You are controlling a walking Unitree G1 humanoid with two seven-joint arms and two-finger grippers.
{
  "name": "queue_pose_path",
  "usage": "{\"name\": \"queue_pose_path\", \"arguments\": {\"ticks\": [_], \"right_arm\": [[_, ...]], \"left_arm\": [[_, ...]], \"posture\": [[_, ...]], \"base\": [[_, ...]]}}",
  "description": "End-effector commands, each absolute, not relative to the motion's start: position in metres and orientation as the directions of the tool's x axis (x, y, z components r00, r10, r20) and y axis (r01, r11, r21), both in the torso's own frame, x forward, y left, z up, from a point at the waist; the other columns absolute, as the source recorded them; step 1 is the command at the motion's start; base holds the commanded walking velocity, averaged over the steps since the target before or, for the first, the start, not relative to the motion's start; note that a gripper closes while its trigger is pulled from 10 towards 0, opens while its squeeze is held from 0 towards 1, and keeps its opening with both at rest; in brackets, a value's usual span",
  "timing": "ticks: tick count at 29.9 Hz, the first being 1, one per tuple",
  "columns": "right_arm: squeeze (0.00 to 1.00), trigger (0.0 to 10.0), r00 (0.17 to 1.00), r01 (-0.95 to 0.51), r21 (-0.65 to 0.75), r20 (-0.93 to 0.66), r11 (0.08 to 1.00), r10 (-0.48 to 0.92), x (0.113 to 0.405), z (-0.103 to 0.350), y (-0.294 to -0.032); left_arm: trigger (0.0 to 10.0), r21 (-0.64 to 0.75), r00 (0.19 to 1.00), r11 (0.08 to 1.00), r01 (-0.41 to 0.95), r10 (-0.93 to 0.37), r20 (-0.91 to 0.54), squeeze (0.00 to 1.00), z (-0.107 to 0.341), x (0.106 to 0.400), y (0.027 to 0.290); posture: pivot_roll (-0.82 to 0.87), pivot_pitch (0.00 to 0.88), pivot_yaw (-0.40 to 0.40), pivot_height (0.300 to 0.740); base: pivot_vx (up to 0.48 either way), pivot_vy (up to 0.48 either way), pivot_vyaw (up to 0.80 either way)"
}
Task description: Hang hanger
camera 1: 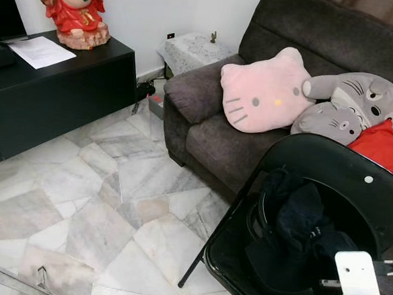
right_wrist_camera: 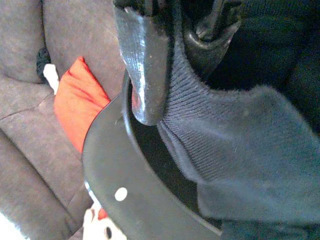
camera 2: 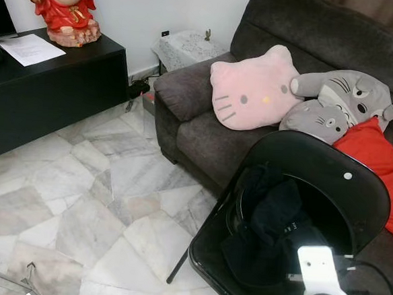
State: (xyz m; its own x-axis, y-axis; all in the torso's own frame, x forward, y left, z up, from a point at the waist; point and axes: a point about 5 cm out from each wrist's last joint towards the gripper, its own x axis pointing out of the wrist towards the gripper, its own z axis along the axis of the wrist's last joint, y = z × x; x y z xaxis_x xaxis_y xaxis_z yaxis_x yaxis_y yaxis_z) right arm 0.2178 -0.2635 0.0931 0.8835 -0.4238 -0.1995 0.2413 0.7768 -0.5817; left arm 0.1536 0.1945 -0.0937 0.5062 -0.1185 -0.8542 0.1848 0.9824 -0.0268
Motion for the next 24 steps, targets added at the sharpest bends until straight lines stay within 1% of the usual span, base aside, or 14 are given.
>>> {"name": "queue_pose_path", "arguments": {"ticks": [1,5,8,9,11,13,16,17,18,20,21,22,23,24], "right_arm": [[0.0,0.0,0.883,0.289,-0.552,-0.161,0.782,-0.44,0.223,0.105,-0.27],[0.0,0.0,0.908,0.339,-0.457,-0.071,0.823,-0.413,0.242,0.131,-0.263],[0.0,0.0,0.919,0.342,-0.417,-0.04,0.842,-0.393,0.249,0.141,-0.258],[0.0,0.0,0.919,0.342,-0.417,-0.04,0.842,-0.393,0.249,0.141,-0.258],[0.0,0.0,0.922,0.363,-0.353,0.001,0.862,-0.387,0.258,0.156,-0.257],[0.0,0.0,0.919,0.382,-0.333,0.036,0.862,-0.393,0.264,0.167,-0.26],[0.0,0.0,0.91,0.416,-0.322,0.137,0.851,-0.393,0.276,0.197,-0.264],[0.0,0.0,0.897,0.437,-0.318,0.214,0.841,-0.386,0.282,0.219,-0.265],[0.0,0.0,0.897,0.437,-0.318,0.214,0.841,-0.386,0.282,0.219,-0.265],[0.0,0.0,0.87,0.468,-0.281,0.314,0.838,-0.381,0.286,0.249,-0.265],[0.0,0.0,0.844,0.483,-0.253,0.389,0.838,-0.369,0.287,0.272,-0.262],[0.0,0.0,0.844,0.483,-0.253,0.389,0.838,-0.369,0.287,0.272,-0.262],[0.0,0.0,0.841,0.47,-0.25,0.419,0.847,-0.342,0.287,0.281,-0.256],[0.0,0.0,0.862,0.416,-0.25,0.415,0.874,-0.291,0.288,0.283,-0.245]], "left_arm": [[10.0,-0.034,0.473,0.979,0.199,-0.127,-0.872,0.0,-0.097,0.145,0.193],[10.0,-0.033,0.474,0.98,0.198,-0.125,-0.872,0.0,-0.097,0.145,0.194],[10.0,-0.033,0.473,0.98,0.197,-0.124,-0.872,0.0,-0.098,0.144,0.194],[10.0,-0.033,0.473,0.98,0.197,-0.124,-0.872,0.0,-0.098,0.144,0.194],[10.0,-0.032,0.473,0.98,0.196,-0.123,-0.873,0.0,-0.098,0.144,0.194],[10.0,-0.031,0.473,0.98,0.195,-0.121,-0.873,0.0,-0.098,0.144,0.194],[10.0,-0.029,0.473,0.981,0.194,-0.119,-0.873,0.0,-0.098,0.144,0.195],[10.0,-0.028,0.473,0.981,0.193,-0.118,-0.873,0.0,-0.098,0.144,0.195],[10.0,-0.028,0.473,0.981,0.193,-0.118,-0.873,0.0,-0.098,0.144,0.195],[10.0,-0.026,0.474,0.981,0.194,-0.117,-0.873,0.0,-0.098,0.144,0.195],[10.0,-0.025,0.474,0.981,0.194,-0.116,-0.873,0.0,-0.097,0.144,0.196],[10.0,-0.025,0.474,0.981,0.194,-0.116,-0.873,0.0,-0.097,0.144,0.196],[10.0,-0.023,0.474,0.98,0.196,-0.115,-0.873,0.0,-0.097,0.144,0.196],[10.0,-0.021,0.473,0.98,0.197,-0.114,-0.874,0.0,-0.098,0.143,0.197]], "posture": [[-0.33,0.133,-0.05,0.74],[-0.32,0.131,-0.049,0.74],[-0.32,0.126,-0.047,0.74],[-0.32,0.126,-0.047,0.74],[-0.32,0.123,-0.045,0.74],[-0.32,0.118,-0.043,0.74],[-0.32,0.109,-0.037,0.74],[-0.31,0.107,-0.034,0.74],[-0.31,0.107,-0.034,0.74],[-0.31,0.102,-0.029,0.74],[-0.31,0.1,-0.028,0.74],[-0.31,0.1,-0.028,0.74],[-0.31,0.095,-0.026,0.74],[-0.31,0.091,-0.026,0.74]], "base": [[0.0,0.0,0.0],[0.0,0.0,0.0],[0.0,0.0,0.0],[0.0,0.0,0.0],[0.0,0.0,0.0],[0.0,0.0,0.0],[0.0,0.0,0.0],[0.0,0.0,0.0],[0.0,0.0,0.0],[0.0,0.0,0.0],[0.0,0.0,0.0],[0.0,0.0,0.0],[0.0,0.0,0.0],[0.0,0.0,0.0]]}}
